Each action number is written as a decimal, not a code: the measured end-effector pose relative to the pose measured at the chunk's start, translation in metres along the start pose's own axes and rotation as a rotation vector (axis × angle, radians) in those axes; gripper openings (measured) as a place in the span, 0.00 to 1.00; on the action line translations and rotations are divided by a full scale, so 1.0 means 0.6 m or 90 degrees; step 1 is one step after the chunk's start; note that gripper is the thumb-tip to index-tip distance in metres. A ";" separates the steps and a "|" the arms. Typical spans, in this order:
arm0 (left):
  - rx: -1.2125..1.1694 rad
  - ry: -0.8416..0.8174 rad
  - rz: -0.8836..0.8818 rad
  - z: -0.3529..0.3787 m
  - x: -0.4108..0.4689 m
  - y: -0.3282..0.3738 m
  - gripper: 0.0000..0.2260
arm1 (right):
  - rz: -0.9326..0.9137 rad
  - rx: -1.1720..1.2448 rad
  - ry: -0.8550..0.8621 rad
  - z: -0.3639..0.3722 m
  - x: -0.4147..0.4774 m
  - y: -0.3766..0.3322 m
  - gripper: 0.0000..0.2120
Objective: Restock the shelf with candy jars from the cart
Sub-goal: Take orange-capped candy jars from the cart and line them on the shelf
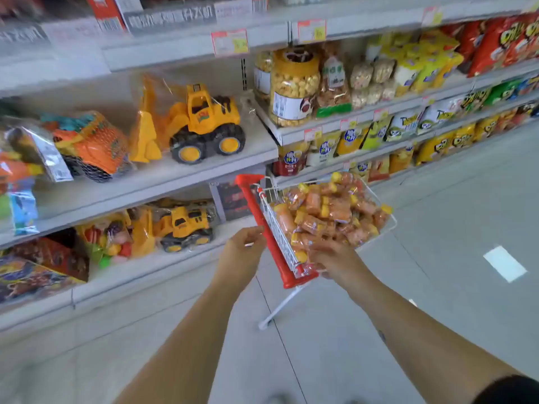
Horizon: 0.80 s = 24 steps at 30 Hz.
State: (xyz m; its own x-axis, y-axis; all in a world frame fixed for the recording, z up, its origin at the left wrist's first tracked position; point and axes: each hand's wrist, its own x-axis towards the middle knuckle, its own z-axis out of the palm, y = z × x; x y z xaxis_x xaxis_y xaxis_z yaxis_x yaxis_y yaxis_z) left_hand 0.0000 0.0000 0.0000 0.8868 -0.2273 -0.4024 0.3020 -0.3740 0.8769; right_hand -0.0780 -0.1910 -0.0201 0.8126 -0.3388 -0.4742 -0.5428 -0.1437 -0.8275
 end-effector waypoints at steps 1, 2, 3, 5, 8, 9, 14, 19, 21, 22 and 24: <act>0.010 -0.001 -0.022 0.013 0.009 -0.022 0.12 | 0.021 0.013 -0.018 0.008 0.005 0.028 0.02; 0.025 0.004 -0.042 0.027 0.022 -0.045 0.15 | 0.039 0.019 -0.018 0.016 0.017 0.055 0.05; 0.036 -0.005 -0.065 0.039 0.030 -0.068 0.18 | 0.044 0.001 -0.017 0.022 0.025 0.090 0.09; 0.058 -0.033 -0.096 0.067 0.042 -0.104 0.25 | 0.030 -0.124 -0.008 0.031 0.036 0.150 0.21; 0.095 -0.057 -0.111 0.096 0.068 -0.129 0.31 | -0.023 -0.295 -0.048 0.034 0.074 0.205 0.29; 0.102 -0.059 -0.106 0.106 0.077 -0.134 0.31 | -0.042 -0.313 -0.051 0.034 0.090 0.219 0.28; 0.092 -0.018 -0.075 0.156 0.100 -0.161 0.26 | -0.135 -0.452 -0.067 0.015 0.126 0.242 0.23; 0.090 -0.007 -0.074 0.185 0.096 -0.163 0.25 | -0.218 -0.503 -0.071 -0.031 0.138 0.239 0.11; 0.077 -0.008 -0.077 0.205 0.097 -0.154 0.25 | -0.229 -0.504 -0.081 -0.054 0.146 0.239 0.11; 0.077 -0.009 -0.081 0.216 0.099 -0.146 0.26 | -0.231 -0.505 -0.084 -0.066 0.151 0.237 0.11; 0.094 -0.013 -0.092 0.236 0.103 -0.128 0.28 | -0.233 -0.502 -0.083 -0.090 0.164 0.235 0.09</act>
State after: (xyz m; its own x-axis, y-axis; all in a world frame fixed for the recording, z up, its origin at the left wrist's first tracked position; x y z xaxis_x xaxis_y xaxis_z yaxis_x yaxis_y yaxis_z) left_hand -0.0178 -0.1128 -0.1295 0.8302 -0.1792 -0.5278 0.3694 -0.5321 0.7618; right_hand -0.0858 -0.2949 -0.1671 0.9558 -0.0435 -0.2909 -0.1928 -0.8395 -0.5080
